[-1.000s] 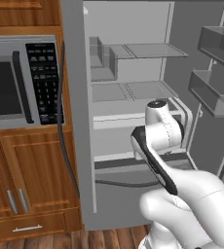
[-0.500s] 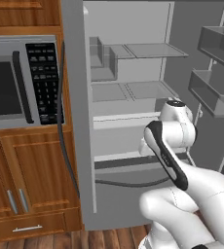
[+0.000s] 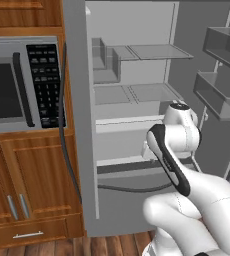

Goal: Place one of the steaks on the plate and the other in the bowl. Then place the bowl in the fridge.

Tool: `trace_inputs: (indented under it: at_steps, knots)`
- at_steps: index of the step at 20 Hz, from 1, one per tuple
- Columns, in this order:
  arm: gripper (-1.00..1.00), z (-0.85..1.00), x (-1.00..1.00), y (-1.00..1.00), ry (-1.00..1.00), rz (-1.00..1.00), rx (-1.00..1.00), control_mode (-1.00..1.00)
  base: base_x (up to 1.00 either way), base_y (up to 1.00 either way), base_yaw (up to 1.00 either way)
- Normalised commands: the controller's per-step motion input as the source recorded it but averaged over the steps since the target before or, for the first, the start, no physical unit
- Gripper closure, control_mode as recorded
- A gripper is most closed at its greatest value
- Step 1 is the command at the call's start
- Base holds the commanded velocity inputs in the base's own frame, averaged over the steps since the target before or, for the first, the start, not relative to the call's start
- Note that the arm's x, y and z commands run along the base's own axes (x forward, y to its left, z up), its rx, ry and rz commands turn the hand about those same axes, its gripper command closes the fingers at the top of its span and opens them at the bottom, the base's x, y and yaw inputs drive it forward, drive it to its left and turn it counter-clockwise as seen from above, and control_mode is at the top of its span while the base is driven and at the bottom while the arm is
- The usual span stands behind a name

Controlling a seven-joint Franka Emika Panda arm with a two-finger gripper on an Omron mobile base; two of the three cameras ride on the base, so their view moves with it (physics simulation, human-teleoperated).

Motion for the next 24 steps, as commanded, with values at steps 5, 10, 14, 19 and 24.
trace_inputs:
  at_steps: [5,10,14,19,24]
  knots:
    - [-1.00,-0.01,-0.06,0.00,0.00,0.00,0.00,-1.00,0.00,0.00,0.00]
    - [-1.00,-0.01,-0.07,0.00,0.00,-0.01,0.00,1.00,-0.55,0.00,-0.09]
    - [-1.00,0.00,0.00,0.00,0.00,0.00,0.00,1.00,-0.79,0.04,-0.20]
    - [-1.00,0.00,0.00,0.00,0.00,0.00,0.00,1.00,-0.62,0.01,-0.50]
    - [-1.00,0.00,0.00,0.00,0.00,0.00,0.00,1.00,-0.03,-0.34,-0.85]
